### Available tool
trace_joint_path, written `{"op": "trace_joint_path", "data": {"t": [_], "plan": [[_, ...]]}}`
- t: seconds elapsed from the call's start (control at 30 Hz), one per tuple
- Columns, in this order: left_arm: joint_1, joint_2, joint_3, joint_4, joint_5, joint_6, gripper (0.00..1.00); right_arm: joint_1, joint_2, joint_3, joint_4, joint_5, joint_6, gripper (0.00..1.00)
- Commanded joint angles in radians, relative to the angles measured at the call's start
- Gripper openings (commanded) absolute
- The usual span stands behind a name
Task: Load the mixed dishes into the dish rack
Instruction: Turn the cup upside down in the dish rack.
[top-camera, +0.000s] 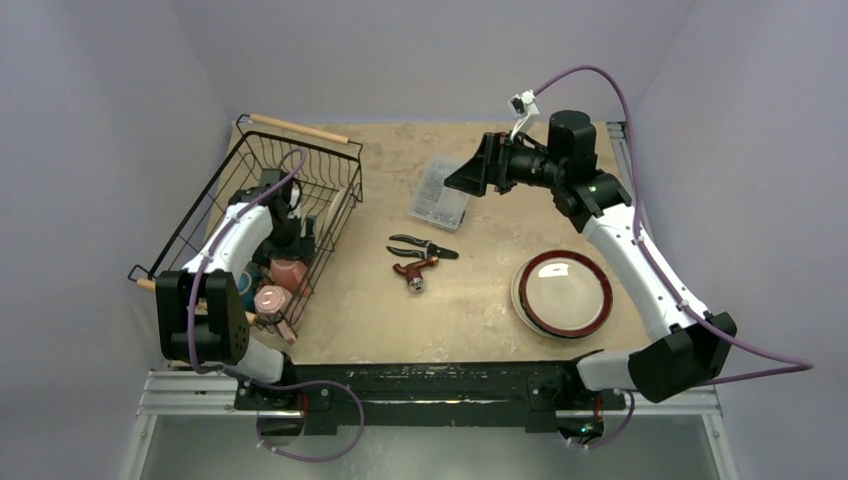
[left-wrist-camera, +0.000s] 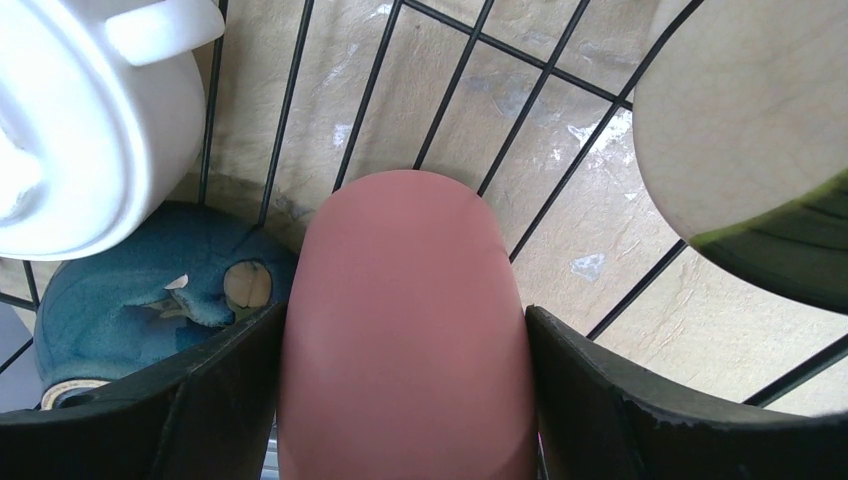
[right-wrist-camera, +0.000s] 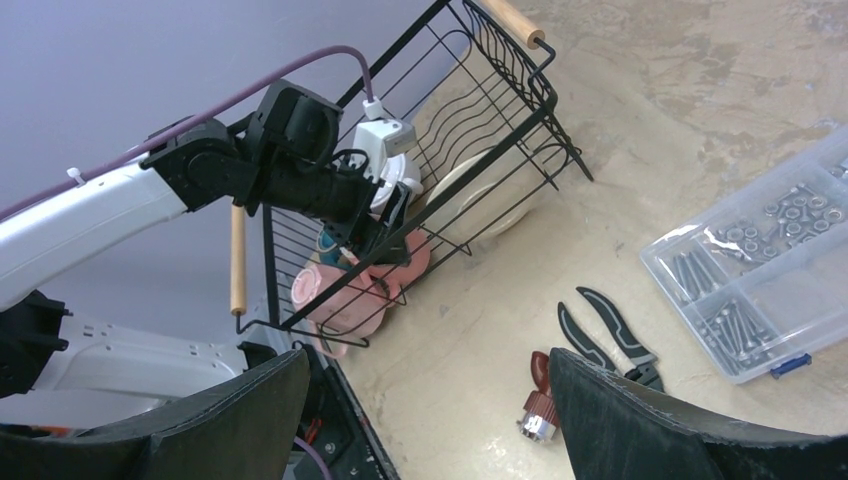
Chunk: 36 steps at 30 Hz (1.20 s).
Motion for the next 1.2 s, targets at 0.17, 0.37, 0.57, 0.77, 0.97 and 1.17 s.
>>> {"op": "trace_joint_path", "data": {"t": [0.17, 0.37, 0.57, 0.77, 0.97, 1.17], "plan": [[0.01, -0.081, 0.005, -0.022, -0.013, -0.027, 0.65, -0.001, 0.0, -0.003, 0.044, -0.013, -0.013, 0.91], [0.009, -0.116, 0.021, -0.05, -0.017, -0.03, 0.95, -0.001, 0.004, -0.002, 0.051, -0.016, -0.008, 0.91], [0.013, -0.124, 0.009, -0.049, 0.0, -0.025, 1.0, -0.001, 0.004, -0.002, 0.054, -0.017, -0.008, 0.91], [0.014, -0.154, 0.032, -0.058, 0.017, -0.032, 1.0, 0.0, 0.004, -0.002, 0.051, -0.016, -0.007, 0.91], [0.014, -0.181, 0.067, -0.096, 0.04, -0.043, 0.94, 0.0, 0.008, 0.0, 0.052, -0.01, -0.002, 0.91], [0.014, -0.166, 0.054, -0.127, 0.019, -0.039, 0.81, 0.0, 0.016, 0.001, 0.056, -0.011, 0.01, 0.91]]}}
